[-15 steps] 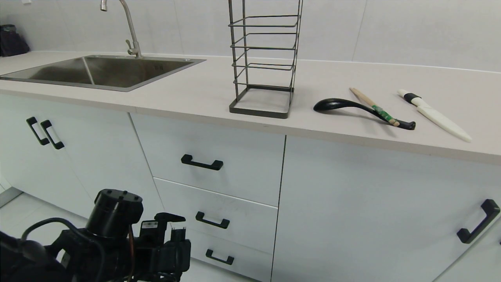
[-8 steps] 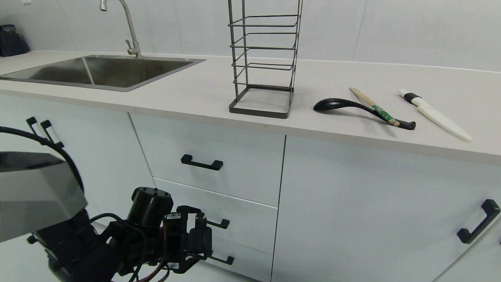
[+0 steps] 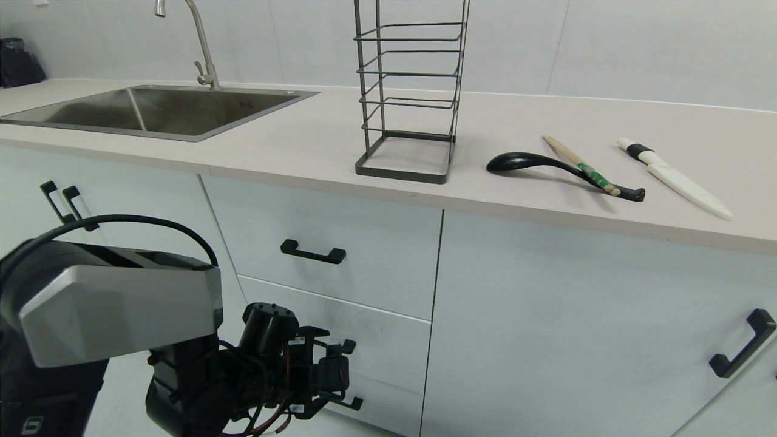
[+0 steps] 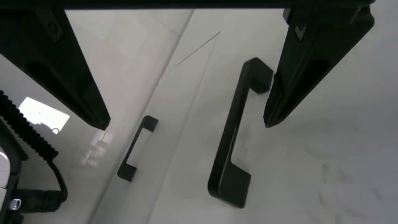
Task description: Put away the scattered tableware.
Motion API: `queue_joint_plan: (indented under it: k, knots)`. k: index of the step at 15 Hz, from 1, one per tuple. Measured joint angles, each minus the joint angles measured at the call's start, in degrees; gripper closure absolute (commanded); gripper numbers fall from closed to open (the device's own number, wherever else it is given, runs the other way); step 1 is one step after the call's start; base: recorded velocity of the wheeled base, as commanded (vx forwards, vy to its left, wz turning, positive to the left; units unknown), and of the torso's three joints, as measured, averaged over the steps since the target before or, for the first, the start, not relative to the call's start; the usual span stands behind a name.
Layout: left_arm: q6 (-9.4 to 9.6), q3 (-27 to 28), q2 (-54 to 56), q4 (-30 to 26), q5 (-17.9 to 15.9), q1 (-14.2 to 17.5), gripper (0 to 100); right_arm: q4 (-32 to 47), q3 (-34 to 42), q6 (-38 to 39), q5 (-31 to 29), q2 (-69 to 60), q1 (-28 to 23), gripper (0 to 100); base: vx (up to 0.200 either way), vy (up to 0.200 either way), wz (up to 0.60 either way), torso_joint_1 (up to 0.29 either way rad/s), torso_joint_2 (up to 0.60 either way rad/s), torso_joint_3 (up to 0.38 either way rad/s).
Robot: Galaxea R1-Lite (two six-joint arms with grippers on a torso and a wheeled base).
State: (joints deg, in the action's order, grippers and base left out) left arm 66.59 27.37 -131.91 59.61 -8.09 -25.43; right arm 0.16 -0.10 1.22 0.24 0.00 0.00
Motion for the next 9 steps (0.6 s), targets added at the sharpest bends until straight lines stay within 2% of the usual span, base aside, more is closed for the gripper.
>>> queue_joint_plan:
  k: [5, 9]
  knots:
    - [0.01, 3.5, -4.2, -0.4, -0.9, 0.4, 0, 0.0, 0.0, 0.0, 0.0, 0.0, 0.0, 100, 0.000, 0.000, 0.00, 0.000, 0.00, 0.000]
    - [0.06, 3.8, -6.3, -0.2, -0.8, -0.7, 0, 0.0, 0.0, 0.0, 0.0, 0.0, 0.0, 100, 0.000, 0.000, 0.00, 0.000, 0.00, 0.000]
